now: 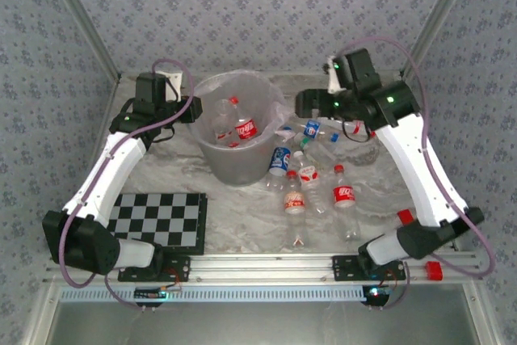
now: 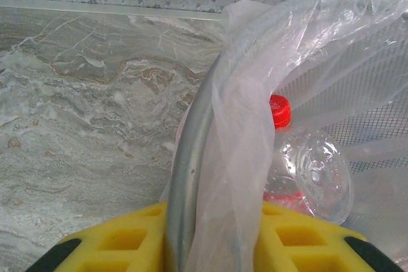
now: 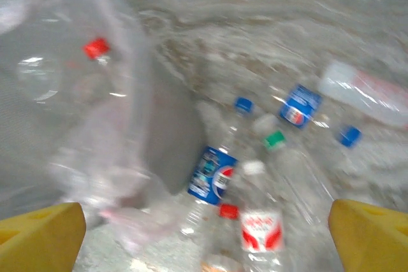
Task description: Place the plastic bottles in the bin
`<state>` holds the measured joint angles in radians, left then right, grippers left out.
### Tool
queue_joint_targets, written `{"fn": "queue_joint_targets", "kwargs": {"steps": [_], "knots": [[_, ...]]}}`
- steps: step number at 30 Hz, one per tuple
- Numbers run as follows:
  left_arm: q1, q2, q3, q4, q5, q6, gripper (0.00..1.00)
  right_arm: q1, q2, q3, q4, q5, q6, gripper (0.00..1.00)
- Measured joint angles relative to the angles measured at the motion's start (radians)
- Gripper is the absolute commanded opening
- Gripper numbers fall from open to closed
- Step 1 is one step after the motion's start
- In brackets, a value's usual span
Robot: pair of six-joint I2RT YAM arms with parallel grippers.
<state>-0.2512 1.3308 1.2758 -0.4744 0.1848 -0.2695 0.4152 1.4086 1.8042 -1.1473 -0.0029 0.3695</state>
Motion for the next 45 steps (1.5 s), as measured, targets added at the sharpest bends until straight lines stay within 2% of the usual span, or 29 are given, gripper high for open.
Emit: {"fn": "queue_joint_targets", "kwargs": {"steps": [3,6,10,19,23,29,32,39,45], "knots": [[0.0,0.0,0.0,0.0,0.0,0.0,0.33,-0.1,-0.088,-0.167,-0.005,0.003,0.041,1.0],[0.0,0.0,0.0,0.0,0.001,0.0,0.33,-0.161,-0.142,-0.348,-0.018,0.008,0.081,0.92],[0.0,0.0,0.0,0.0,0.002,0.0,0.33,-0.191,-0.146,-0.569,-0.051,0.003,0.121,0.85],[0.0,0.0,0.0,0.0,0.002,0.0,0.33,-0.222,-0.111,-0.892,0.02,-0.053,0.166,0.83],[0.0,0.0,0.0,0.0,0.002,0.0,0.34,-0.224,-0.023,-0.939,0.084,-0.06,0.167,0.82],[0.0,0.0,0.0,0.0,0.001,0.0,0.34,-0.252,0.031,-0.974,0.185,-0.061,0.165,0.71],[0.0,0.0,0.0,0.0,0.001,0.0,0.34,-0.262,0.031,-0.977,0.196,-0.06,0.163,0.64],[0.0,0.0,0.0,0.0,0.001,0.0,0.34,-0.266,0.014,-0.975,0.195,-0.038,0.162,0.55],[0.0,0.0,0.0,0.0,0.001,0.0,0.34,-0.274,-0.042,-0.89,0.134,-0.036,0.147,0.53]]}}
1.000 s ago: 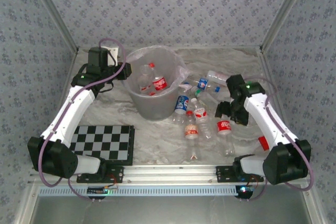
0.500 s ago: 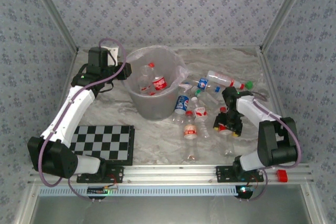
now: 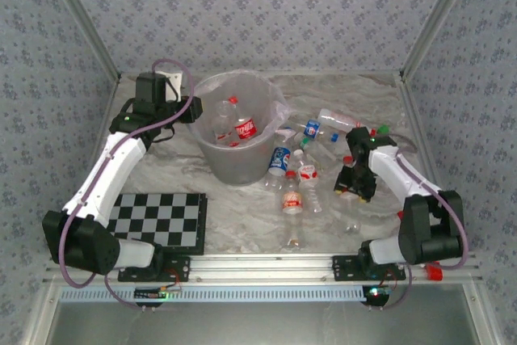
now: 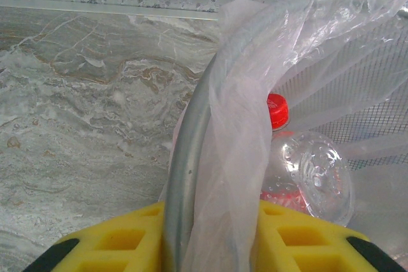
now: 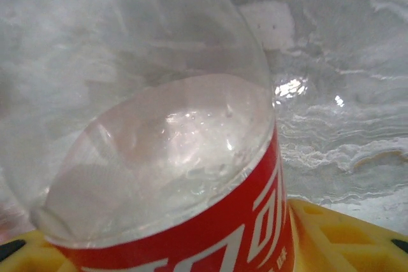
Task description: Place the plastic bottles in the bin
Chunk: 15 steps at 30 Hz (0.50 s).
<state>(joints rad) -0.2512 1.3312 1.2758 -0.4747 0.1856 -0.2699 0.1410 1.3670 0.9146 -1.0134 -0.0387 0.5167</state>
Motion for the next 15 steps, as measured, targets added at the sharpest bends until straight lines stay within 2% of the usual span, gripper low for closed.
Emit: {"fn": "queue_joint_targets", "kwargs": {"steps": [6,11,15], "knots": [[0.0,0.0,0.0,0.0,0.0,0.0,0.34,-0.014,-0.103,0.229,-0.06,-0.061,-0.027,0.47],[0.0,0.0,0.0,0.0,0.0,0.0,0.34,-0.014,-0.163,0.462,-0.025,-0.225,-0.043,0.39],[0.0,0.0,0.0,0.0,0.0,0.0,0.34,0.007,-0.152,0.655,0.016,-0.341,-0.042,0.32]]}}
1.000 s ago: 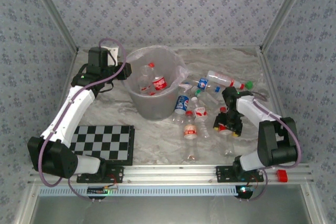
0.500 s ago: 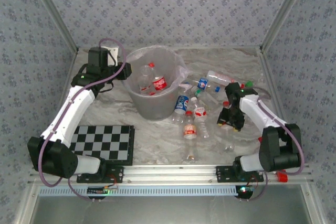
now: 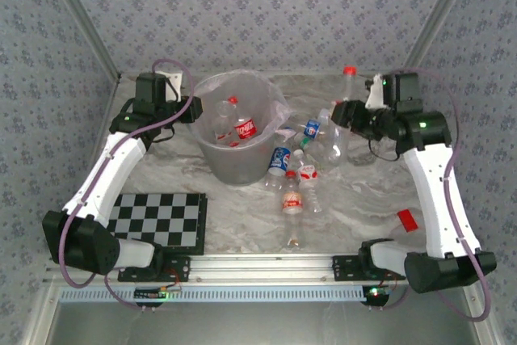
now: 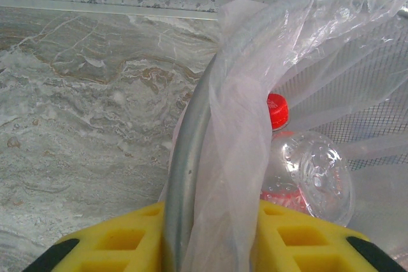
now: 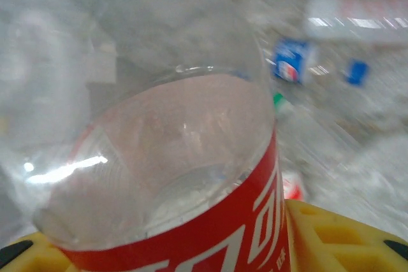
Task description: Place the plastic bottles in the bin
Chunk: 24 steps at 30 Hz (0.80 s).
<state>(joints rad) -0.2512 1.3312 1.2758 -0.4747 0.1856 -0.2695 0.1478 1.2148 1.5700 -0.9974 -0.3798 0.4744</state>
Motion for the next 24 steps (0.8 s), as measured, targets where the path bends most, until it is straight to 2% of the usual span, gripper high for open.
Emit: {"fn": "queue_joint_targets", "kwargs": {"steps": [4,9,16,21,24], "knots": [[0.0,0.0,0.0,0.0,0.0,0.0,0.34,0.085,0.07,0.188,0.058,-0.057,0.002,0.28],[-0.012,-0.002,0.0,0.0,-0.008,0.0,0.33,0.259,0.218,0.373,0.119,-0.055,-0.002,0.27],[-0.028,-0.011,0.0,-0.013,-0.042,0.018,0.34,0.475,0.49,0.605,0.093,0.073,-0.071,0.26],[-0.033,-0.017,0.0,-0.023,-0.06,0.026,0.34,0.551,0.646,0.717,0.009,0.153,-0.112,0.24],[-0.034,-0.017,0.0,-0.023,-0.065,0.026,0.34,0.577,0.705,0.727,-0.048,0.19,-0.13,0.23]]}}
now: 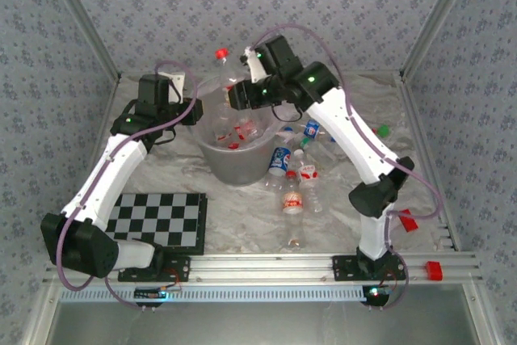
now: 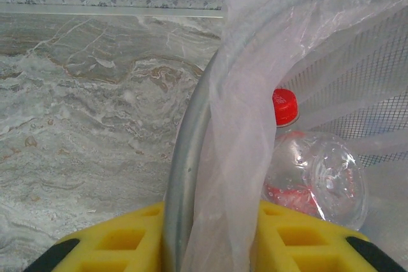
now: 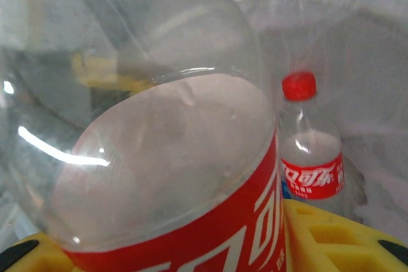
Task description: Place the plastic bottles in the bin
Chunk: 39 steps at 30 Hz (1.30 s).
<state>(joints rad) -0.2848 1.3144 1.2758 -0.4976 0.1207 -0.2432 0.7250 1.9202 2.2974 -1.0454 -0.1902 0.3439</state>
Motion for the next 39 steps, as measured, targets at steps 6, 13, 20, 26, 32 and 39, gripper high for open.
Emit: {"fn": "queue_joint_targets", "kwargs": {"steps": [6,13,20,26,32,39], "knots": [[-0.003,0.0,0.0,0.0,-0.003,0.001,0.33,0.02,0.034,-0.09,-0.007,0.02,-0.009,0.23],[-0.006,0.0,0.0,0.0,-0.006,0.008,0.33,0.022,0.048,-0.238,0.087,-0.015,0.013,0.35],[-0.01,0.0,0.0,0.0,-0.009,0.009,0.33,0.027,0.091,-0.343,0.198,-0.083,0.033,0.52],[-0.012,0.0,0.0,0.001,-0.009,0.011,0.33,0.042,0.116,-0.356,0.212,-0.108,0.06,0.66],[-0.013,0.0,0.0,0.001,-0.008,0.011,0.33,0.046,0.117,-0.348,0.209,-0.112,0.063,0.77],[-0.012,0.0,0.0,0.0,-0.01,0.012,0.33,0.048,0.13,-0.259,0.095,-0.054,0.052,0.9]]}}
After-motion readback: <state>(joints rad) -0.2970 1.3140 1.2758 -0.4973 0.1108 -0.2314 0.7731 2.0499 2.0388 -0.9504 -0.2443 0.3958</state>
